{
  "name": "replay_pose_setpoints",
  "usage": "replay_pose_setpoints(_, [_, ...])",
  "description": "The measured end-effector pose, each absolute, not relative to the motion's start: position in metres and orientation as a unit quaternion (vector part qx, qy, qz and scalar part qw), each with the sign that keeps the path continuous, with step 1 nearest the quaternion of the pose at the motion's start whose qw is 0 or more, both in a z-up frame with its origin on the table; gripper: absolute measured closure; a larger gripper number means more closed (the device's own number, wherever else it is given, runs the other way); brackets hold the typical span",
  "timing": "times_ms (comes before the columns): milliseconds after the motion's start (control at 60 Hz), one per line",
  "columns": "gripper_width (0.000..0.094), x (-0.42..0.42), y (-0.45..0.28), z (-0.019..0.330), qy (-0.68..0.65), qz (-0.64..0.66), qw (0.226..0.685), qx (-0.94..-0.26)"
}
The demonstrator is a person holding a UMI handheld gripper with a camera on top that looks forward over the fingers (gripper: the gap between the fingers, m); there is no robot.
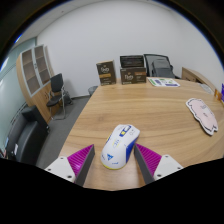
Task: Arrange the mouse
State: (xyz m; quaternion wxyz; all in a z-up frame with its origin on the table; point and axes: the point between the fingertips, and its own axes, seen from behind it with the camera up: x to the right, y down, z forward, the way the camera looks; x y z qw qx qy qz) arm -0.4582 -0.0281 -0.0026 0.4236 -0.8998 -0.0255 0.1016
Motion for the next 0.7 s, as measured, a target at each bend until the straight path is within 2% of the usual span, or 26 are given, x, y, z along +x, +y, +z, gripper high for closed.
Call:
replay_pose_setpoints(133, [0.0141, -0.439, 0.004, -0.002, -0.058, 0.082, 0.43, -0.897])
replay_pose_setpoints(150, [0.0157, -0.463, 0.009, -0.007, -0.059, 0.078, 0.432, -0.897])
replay_pose_setpoints(183, [0.0218, -0.462, 0.011, -0.009, -0.065, 0.071, 0.432, -0.896])
replay_pose_setpoints(217, [0.0326, -0.459, 0.014, -0.011, -0.071, 0.058, 0.433, -0.897])
replay_pose_setpoints(250, [0.0376, -0.459, 0.015, -0.012, -0.074, 0.054, 0.435, -0.896])
replay_pose_setpoints(417, [0.0519, -0.463, 0.017, -0.015, -0.049, 0.053, 0.412, -0.908])
replay_pose_setpoints(567, [0.0532, -0.46, 0.01, -0.014, -0.01, 0.053, 0.384, -0.922])
replay_pose_setpoints(700, [0.0532, -0.424, 0.029, 0.038, 0.02, 0.039, 0.415, -0.909])
